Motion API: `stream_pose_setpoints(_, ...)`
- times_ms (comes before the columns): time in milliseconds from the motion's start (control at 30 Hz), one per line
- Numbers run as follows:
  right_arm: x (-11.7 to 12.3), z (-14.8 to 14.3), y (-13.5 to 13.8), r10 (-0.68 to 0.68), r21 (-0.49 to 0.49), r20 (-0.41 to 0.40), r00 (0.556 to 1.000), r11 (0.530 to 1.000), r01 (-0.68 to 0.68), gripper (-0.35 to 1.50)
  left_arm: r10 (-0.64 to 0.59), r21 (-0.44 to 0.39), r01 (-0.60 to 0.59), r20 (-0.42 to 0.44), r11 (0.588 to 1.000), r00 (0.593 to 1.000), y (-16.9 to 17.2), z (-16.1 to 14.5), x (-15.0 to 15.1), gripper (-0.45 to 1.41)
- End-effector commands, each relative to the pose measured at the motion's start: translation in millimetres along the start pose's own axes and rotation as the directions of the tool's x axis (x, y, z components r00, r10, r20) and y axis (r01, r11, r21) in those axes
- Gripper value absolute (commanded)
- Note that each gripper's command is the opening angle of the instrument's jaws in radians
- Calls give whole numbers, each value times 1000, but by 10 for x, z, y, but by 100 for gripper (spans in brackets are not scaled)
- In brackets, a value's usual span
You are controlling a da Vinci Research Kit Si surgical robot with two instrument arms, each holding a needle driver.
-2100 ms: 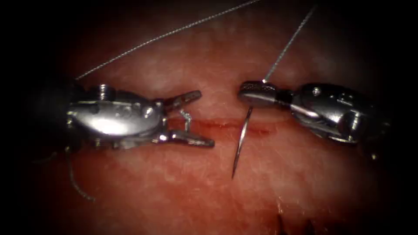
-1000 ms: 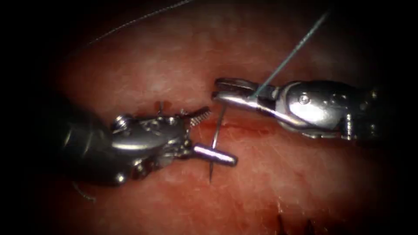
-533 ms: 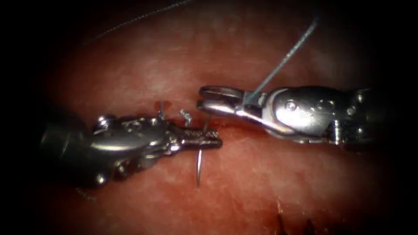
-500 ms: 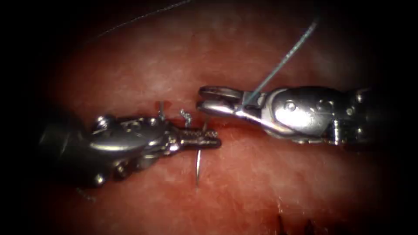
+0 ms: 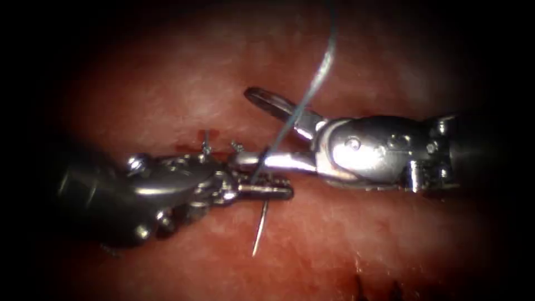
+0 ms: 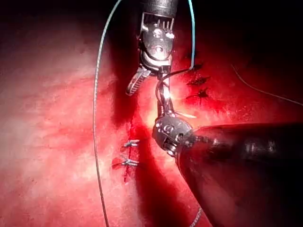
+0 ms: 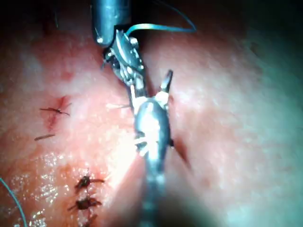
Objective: Wound Closure
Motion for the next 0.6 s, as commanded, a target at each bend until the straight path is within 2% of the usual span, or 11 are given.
stream_pose_setpoints(33, -4, 3, -6, 5, -3, -10, 1000, 1000, -5, 91, -7, -12, 7, 5, 1000, 1000, 0, 4, -13, -45)
stream_pose_setpoints(100, -3, 1, -5, 7, -9, -10, 1000, 1000, -7, 86, -4, -21, 4, 11, 1000, 1000, 1, 5, -13, -45)
stream_pose_setpoints(267, 2, -3, -5, 12, -21, 4, 1000, 1000, -12, 74, -1, 18, 1, -11, 1000, 1000, 1, 4, -11, -45)
stream_pose_setpoints(467, 5, -3, -10, -63, -5, 102, 993, 998, 64, 69, 2, 94, 0, -17, 996, 1000, 3, -2, -6, -45)
stream_pose_setpoints(600, 7, -1, -15, -140, 2, 155, 978, 990, 141, 68, -2, 115, 4, -16, 993, 1000, 5, -4, -4, -45)
